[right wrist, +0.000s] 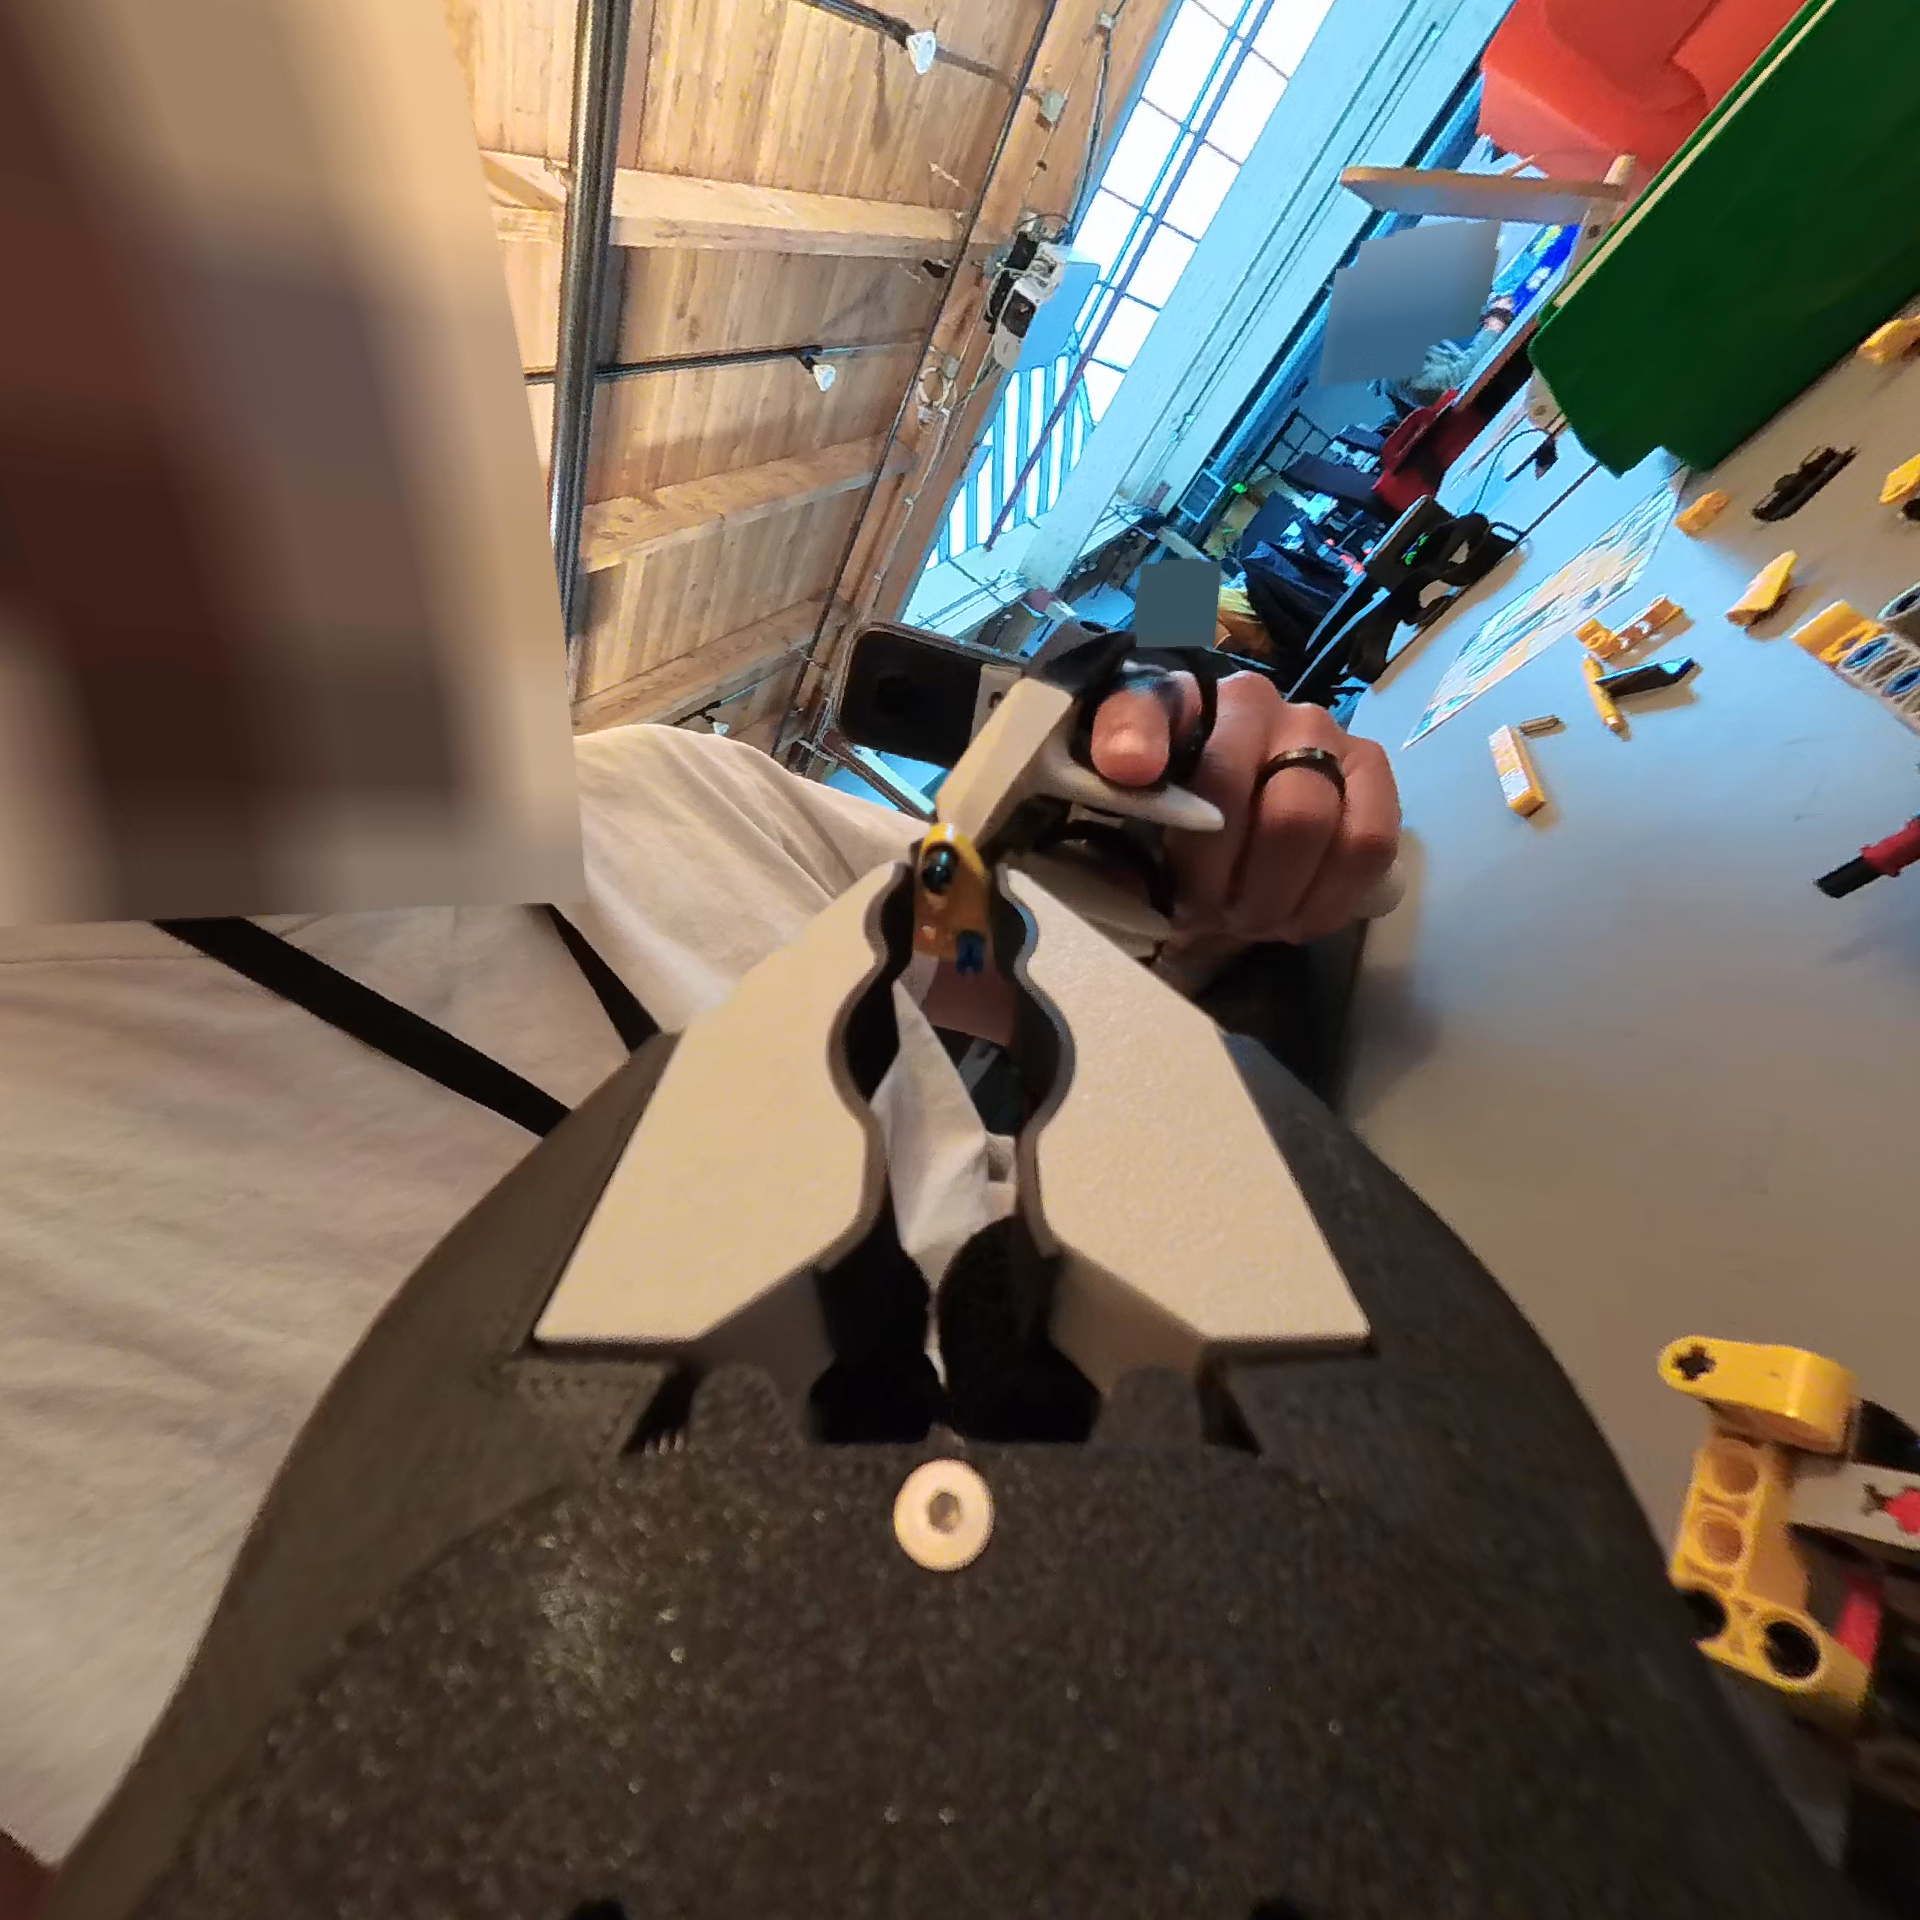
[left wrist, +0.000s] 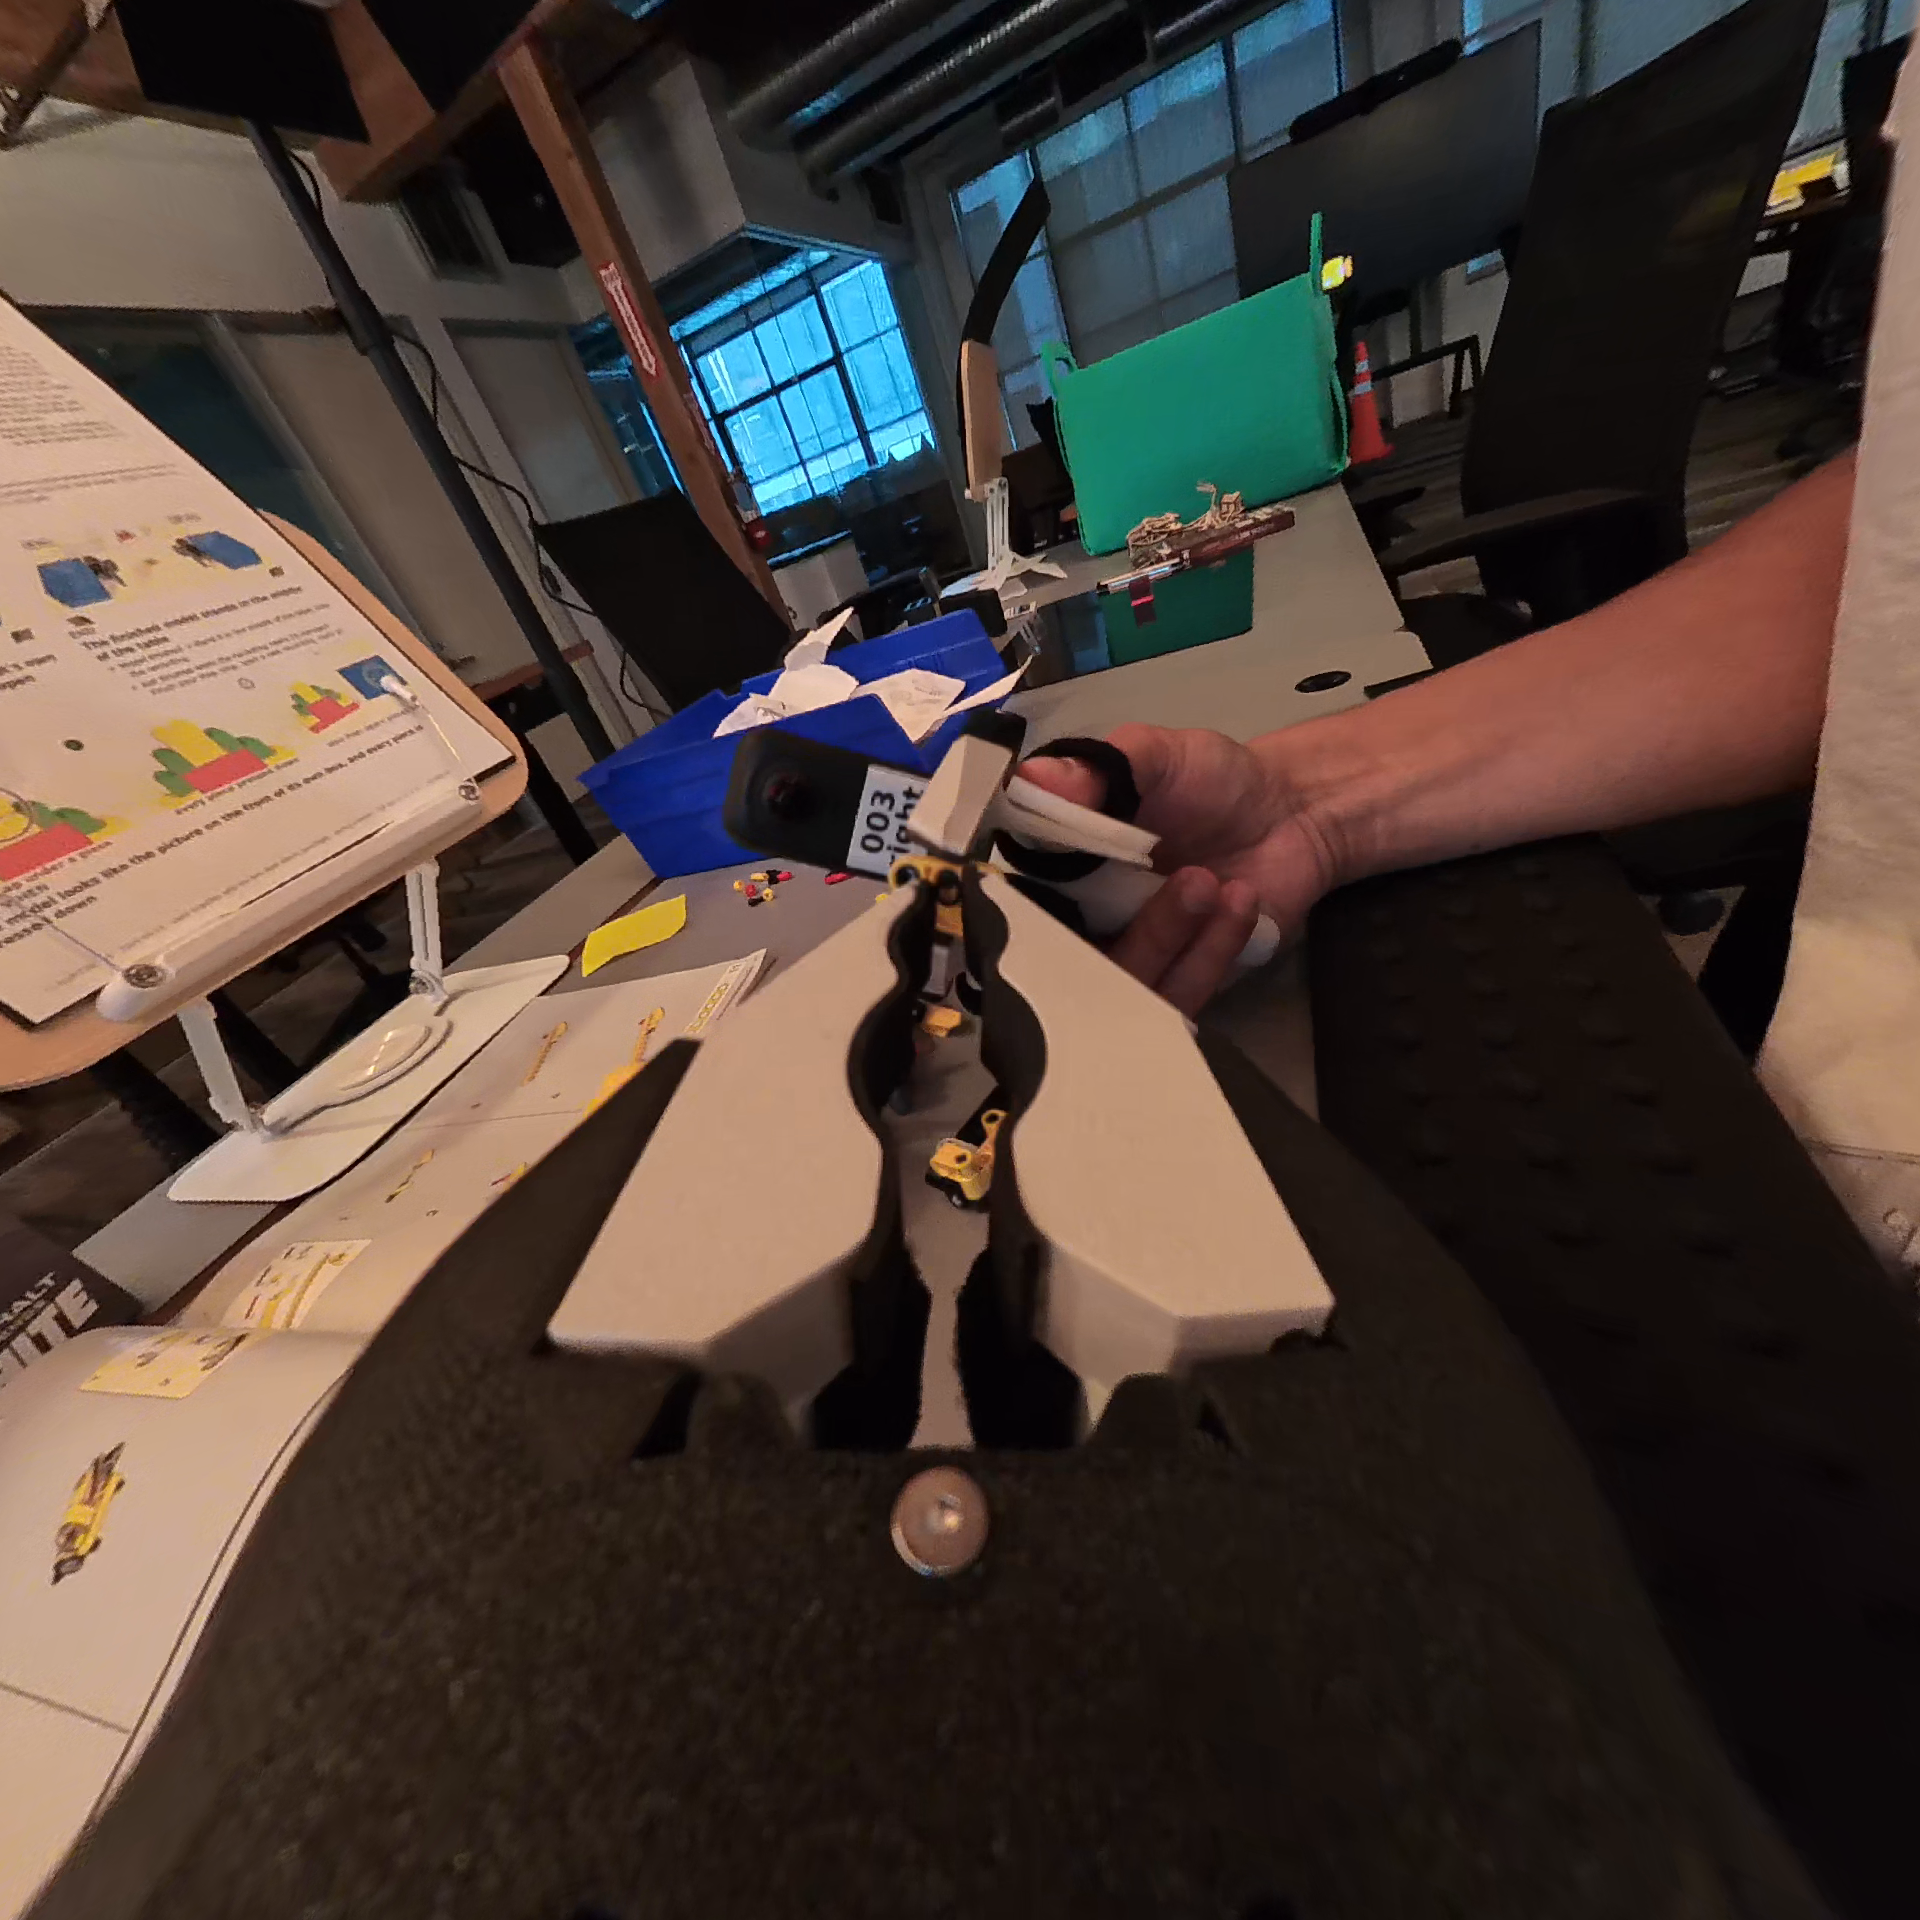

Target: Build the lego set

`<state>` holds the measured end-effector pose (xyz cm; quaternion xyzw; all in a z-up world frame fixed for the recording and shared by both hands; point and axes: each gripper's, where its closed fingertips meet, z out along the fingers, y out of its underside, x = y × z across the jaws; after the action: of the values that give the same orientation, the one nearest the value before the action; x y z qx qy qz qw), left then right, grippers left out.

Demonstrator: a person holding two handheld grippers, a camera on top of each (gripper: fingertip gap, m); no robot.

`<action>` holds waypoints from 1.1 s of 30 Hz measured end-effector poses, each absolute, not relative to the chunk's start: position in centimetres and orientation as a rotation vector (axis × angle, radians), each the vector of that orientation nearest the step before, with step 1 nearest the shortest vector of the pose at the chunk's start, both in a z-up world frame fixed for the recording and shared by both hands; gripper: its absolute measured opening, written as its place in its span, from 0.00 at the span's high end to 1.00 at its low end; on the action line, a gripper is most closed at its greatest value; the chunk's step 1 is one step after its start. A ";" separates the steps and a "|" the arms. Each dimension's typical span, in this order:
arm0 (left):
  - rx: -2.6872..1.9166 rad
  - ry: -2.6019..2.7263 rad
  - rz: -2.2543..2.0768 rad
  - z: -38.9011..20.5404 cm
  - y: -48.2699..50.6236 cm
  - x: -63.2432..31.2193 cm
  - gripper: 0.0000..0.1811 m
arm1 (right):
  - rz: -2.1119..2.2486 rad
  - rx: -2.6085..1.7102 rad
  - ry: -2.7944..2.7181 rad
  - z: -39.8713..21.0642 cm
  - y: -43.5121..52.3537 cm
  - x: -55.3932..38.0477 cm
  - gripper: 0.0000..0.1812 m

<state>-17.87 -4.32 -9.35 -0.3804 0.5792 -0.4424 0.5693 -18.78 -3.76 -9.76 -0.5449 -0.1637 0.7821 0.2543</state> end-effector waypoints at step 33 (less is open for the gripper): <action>-0.818 1.443 -1.020 -10.4 -5.4 -18.1 0.97 | 2.202 -1.544 -0.499 -10.7 -4.9 -19.4 0.93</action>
<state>-18.13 -5.39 -10.35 -0.3473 0.6128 -0.4333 0.5622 -19.44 -4.90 -10.72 -0.5528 -0.1785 0.7886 0.2017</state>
